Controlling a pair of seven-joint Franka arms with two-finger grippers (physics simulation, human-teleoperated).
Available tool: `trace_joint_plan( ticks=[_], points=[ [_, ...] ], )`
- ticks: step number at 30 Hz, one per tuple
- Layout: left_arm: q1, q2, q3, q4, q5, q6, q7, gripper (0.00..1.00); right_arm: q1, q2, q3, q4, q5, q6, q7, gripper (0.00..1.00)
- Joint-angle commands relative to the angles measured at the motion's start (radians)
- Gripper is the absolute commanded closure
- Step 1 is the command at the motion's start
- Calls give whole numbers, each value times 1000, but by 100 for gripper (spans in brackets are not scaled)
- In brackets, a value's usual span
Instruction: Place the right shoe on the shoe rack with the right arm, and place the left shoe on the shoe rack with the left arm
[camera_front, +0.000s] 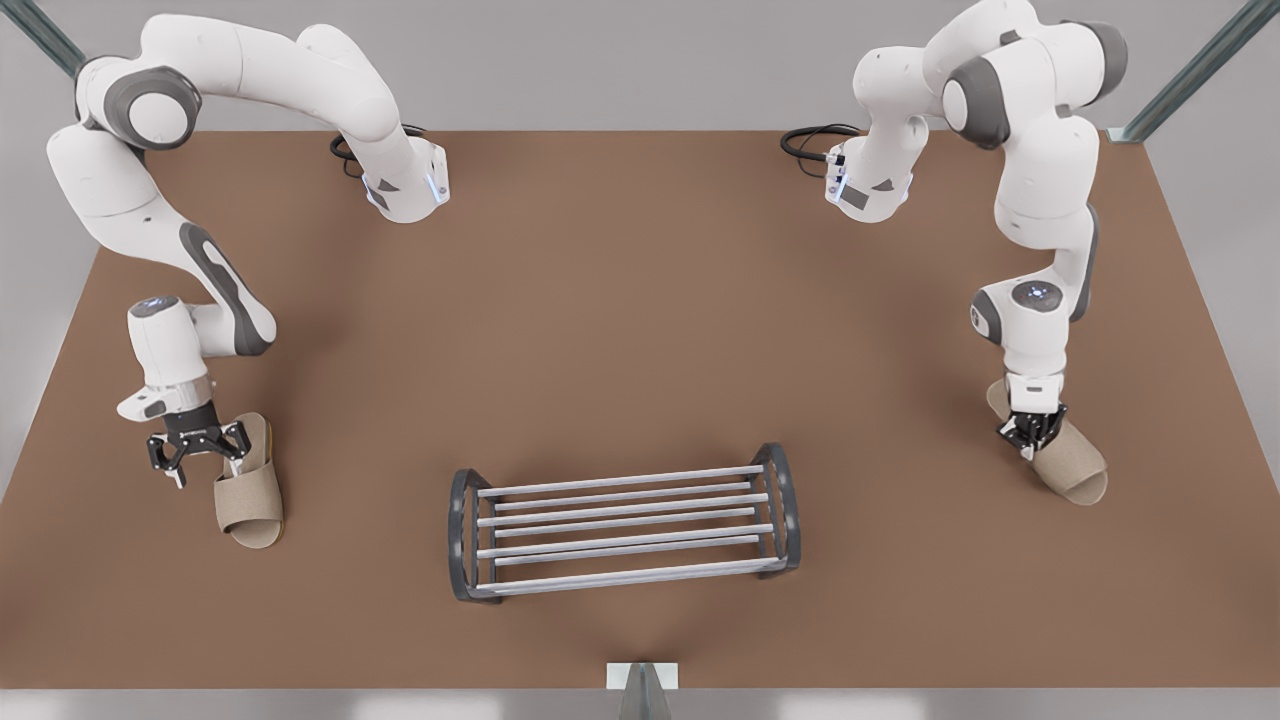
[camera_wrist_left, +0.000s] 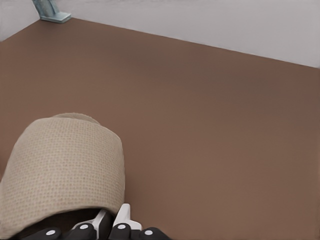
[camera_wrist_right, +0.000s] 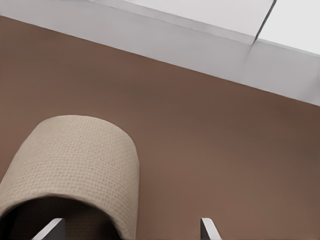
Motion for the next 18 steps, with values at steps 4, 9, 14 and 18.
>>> trace_joint_plan(
  ticks=[4, 9, 14, 18],
  points=[
    [0, -24, 0, -3, 2, -1, 9, 73, 4, 19, 1, 16, 0, 0, -4, 0],
    [-9, -58, -1, 4, 2, -21, 18, 74, 7, 21, 1, 24, 0, 0, -4, 0],
    [-21, -104, -1, 52, 10, -125, 27, 75, 8, 56, 1, 66, -2, 0, -4, 0],
    [-53, -151, -4, 136, 14, -282, 30, 76, 8, 58, -1, 66, -3, -2, -5, 0]
  ],
)
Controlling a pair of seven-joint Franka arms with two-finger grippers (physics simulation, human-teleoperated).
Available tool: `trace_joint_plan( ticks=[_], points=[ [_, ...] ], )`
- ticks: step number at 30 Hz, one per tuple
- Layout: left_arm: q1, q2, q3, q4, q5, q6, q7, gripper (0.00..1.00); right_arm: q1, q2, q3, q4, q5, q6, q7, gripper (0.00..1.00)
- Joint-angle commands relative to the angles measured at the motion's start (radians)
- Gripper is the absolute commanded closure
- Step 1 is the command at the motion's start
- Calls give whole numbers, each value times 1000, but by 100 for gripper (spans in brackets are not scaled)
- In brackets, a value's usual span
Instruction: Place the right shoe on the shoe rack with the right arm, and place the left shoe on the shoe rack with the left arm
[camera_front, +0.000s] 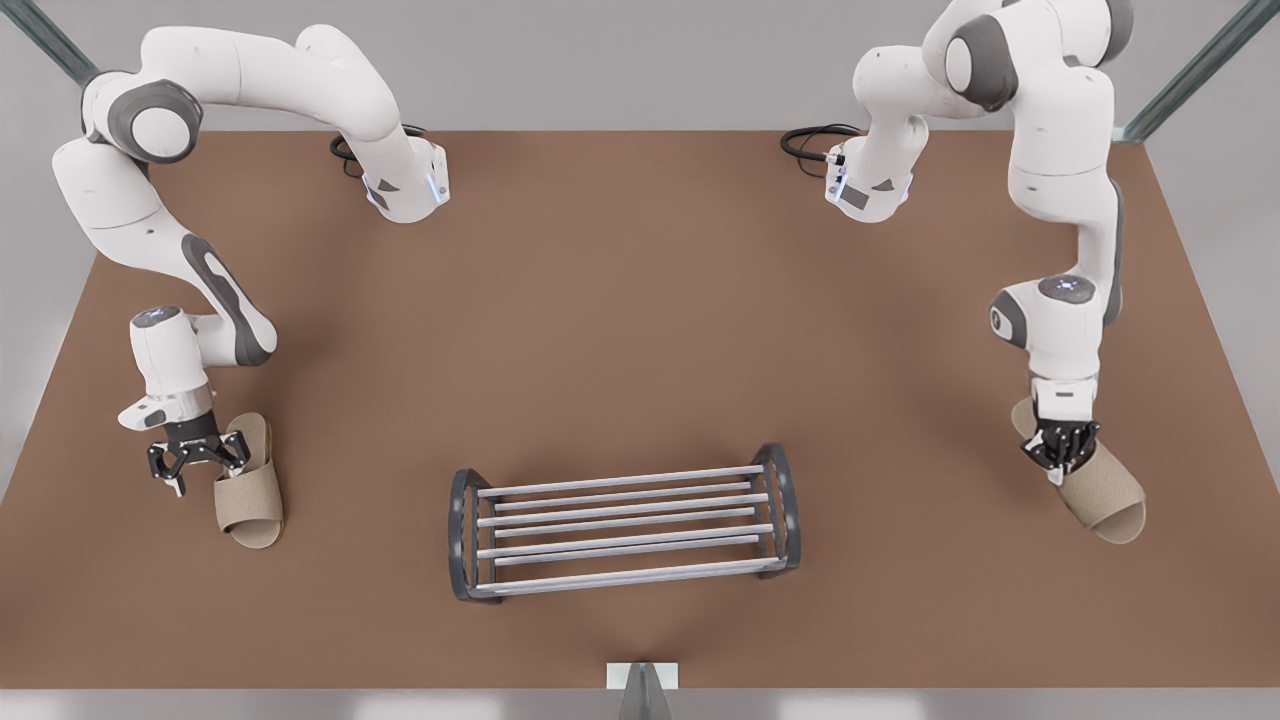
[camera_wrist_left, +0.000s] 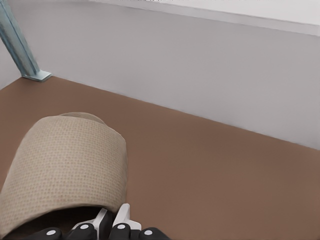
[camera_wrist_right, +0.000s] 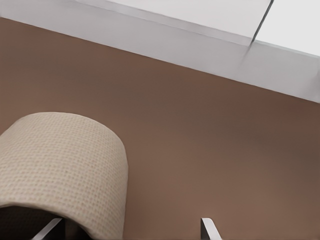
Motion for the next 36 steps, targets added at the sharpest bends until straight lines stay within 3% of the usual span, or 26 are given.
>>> trace_joint_plan(
  ticks=[1, 3, 4, 5, 6, 7, 19, 26, 30, 36],
  points=[
    [-21, -15, 1, 27, 4, -165, 13, 76, 0, 0, 1, 1, 0, -2, -6, 21],
    [-47, -68, 1, 38, 5, -255, 13, 76, 0, 0, 1, -2, 2, -2, 1, 41],
    [-53, -71, 0, 41, 5, -257, 13, 76, 0, 1, 1, -4, 2, -2, 2, 42],
    [-62, -85, 0, 53, 5, -284, 13, 76, 0, 1, 1, -5, 3, -2, 4, 53],
    [-59, -93, 0, 58, 39, -297, 12, 76, -1, 1, 1, -7, 2, -2, 4, 72],
    [-59, -97, 0, 58, 41, -300, 13, 76, -1, 1, 1, -7, 2, -2, 5, 79],
    [-61, -179, -6, 166, 105, -495, 13, 76, -33, -59, 16, -51, 0, -2, 120, 79],
    [-102, -231, -12, 246, 124, -625, 12, 77, -99, -120, 89, -116, 0, -2, 185, 79],
    [-196, -203, -16, 347, 136, -700, 3, 78, -81, -146, 108, -108, 2, -20, 263, 79],
    [-329, -74, -16, 545, 134, -818, -56, 78, -92, -189, 202, -45, 8, -224, 335, 79]
  ],
)
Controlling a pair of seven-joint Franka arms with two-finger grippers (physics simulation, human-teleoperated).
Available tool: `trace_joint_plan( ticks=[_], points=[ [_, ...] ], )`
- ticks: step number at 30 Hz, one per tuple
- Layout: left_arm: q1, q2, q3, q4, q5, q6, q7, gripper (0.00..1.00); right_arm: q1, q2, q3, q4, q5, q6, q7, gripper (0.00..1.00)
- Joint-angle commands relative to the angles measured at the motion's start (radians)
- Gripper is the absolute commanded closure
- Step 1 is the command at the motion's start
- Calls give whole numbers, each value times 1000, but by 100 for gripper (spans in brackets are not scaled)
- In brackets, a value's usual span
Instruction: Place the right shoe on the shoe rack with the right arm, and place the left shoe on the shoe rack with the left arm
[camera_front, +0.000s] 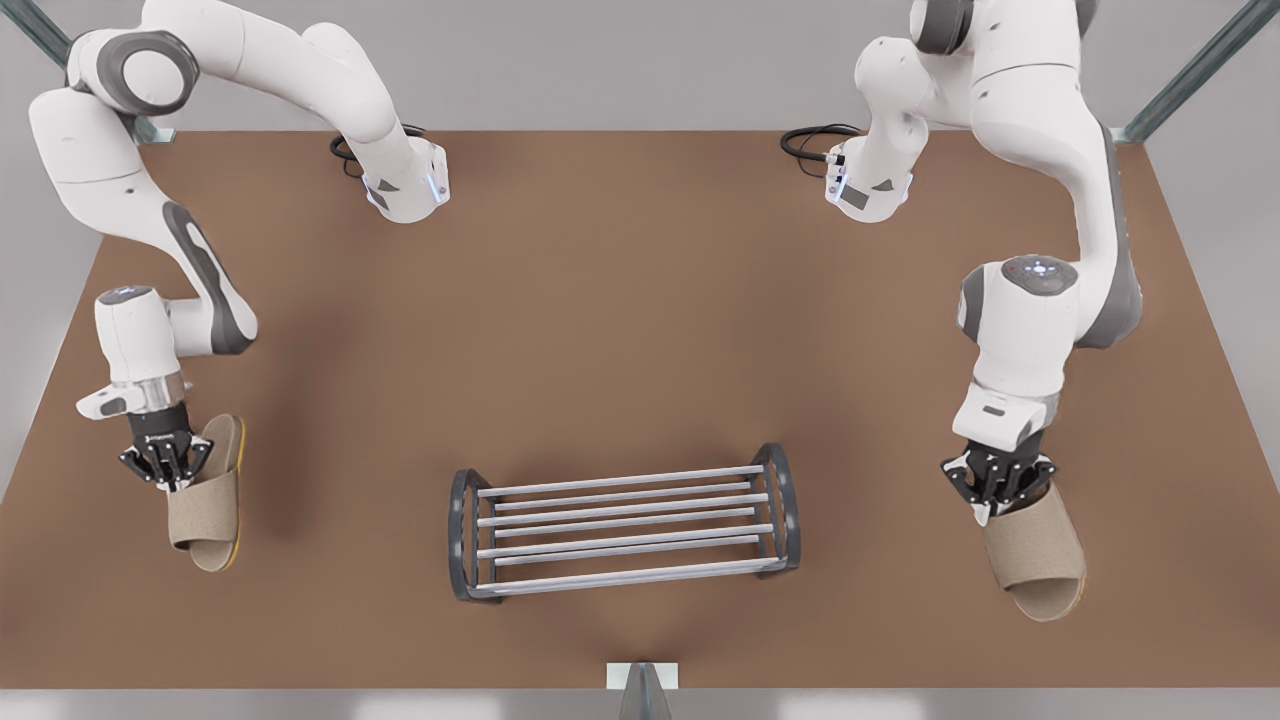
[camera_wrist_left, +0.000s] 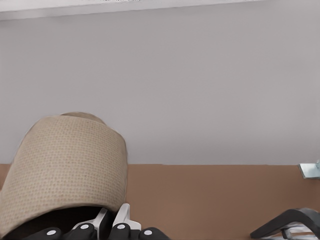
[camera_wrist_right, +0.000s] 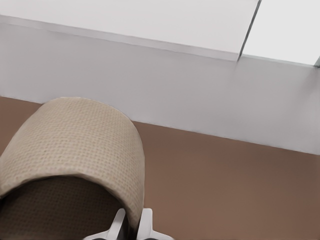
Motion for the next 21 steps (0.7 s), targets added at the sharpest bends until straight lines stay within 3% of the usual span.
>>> trace_joint_plan(
  ticks=[1, 21],
  points=[
    [-33, 18, 0, 42, -1, -126, -61, 78, -1, -3, 14, 15, 6, -123, 166, 79],
    [-386, 312, 14, 533, 98, -555, -627, 78, -12, -78, 54, -35, 9, -215, 247, 79]
  ],
)
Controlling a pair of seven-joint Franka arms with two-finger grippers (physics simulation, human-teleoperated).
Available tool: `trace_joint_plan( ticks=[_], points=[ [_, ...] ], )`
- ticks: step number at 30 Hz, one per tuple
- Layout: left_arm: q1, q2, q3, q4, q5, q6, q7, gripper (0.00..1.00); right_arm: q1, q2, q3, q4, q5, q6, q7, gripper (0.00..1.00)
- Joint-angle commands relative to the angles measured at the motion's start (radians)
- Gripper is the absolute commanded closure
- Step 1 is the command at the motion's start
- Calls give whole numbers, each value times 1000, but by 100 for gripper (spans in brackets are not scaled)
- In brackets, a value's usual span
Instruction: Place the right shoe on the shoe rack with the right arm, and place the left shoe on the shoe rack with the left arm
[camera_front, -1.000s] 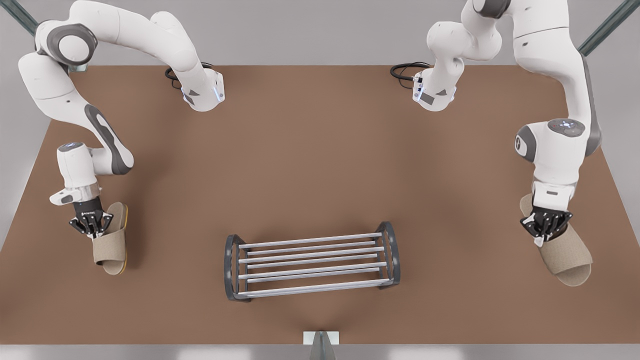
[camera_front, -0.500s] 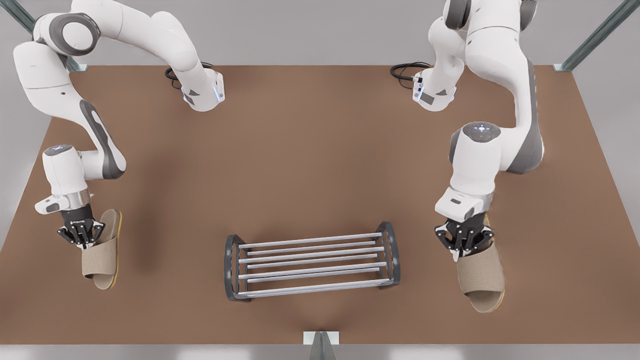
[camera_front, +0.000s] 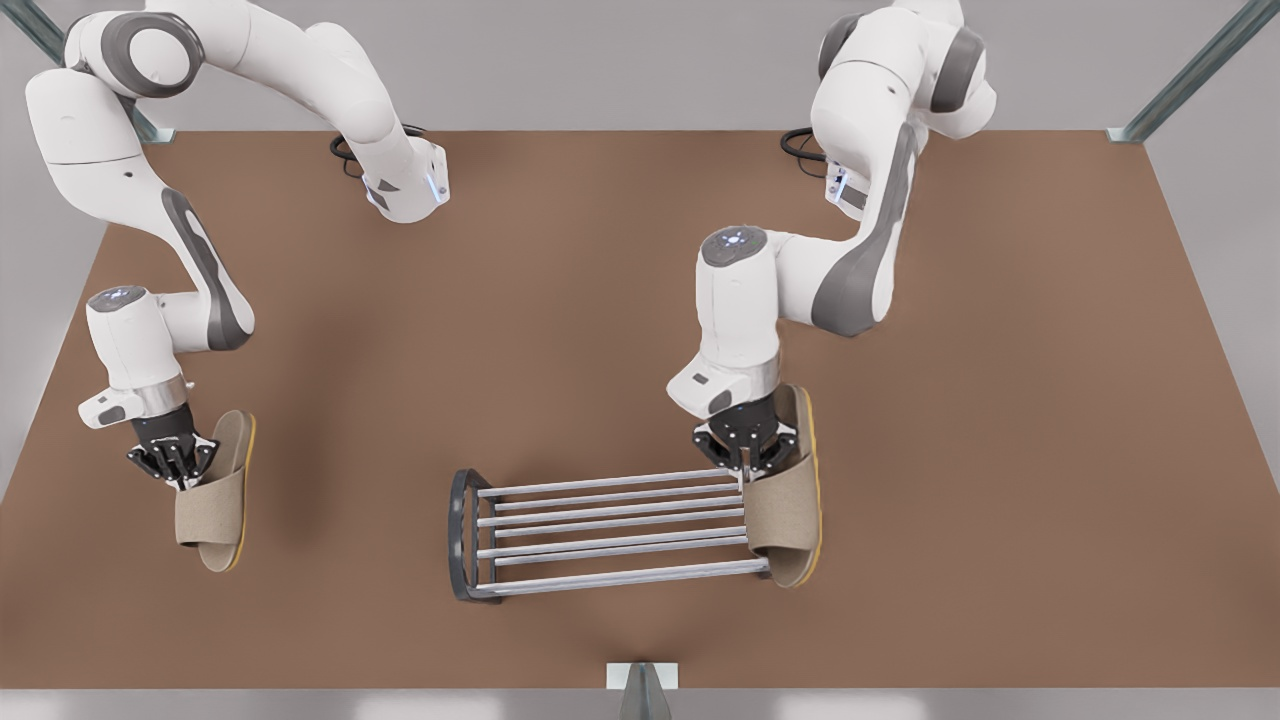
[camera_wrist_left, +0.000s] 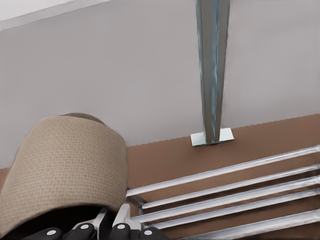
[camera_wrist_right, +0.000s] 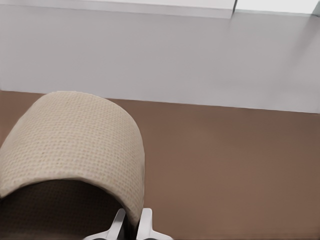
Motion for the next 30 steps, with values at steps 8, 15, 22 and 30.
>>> trace_joint_plan(
  ticks=[8, 15, 22, 30],
  points=[
    [-9, 154, 44, 126, -6, -6, -378, 78, -5, 1, 1, -6, 2, -19, 90, 79],
    [-25, 200, -50, 169, -27, 29, -501, 78, -7, -3, 1, -13, 2, -19, 92, 79],
    [23, 272, -50, 173, -26, 189, -463, 78, -7, -1, 1, -12, 2, -19, 90, 79],
    [6, 258, -79, 156, -55, 173, -480, 78, -11, 1, 1, -12, 2, -19, 89, 79]
  ],
)
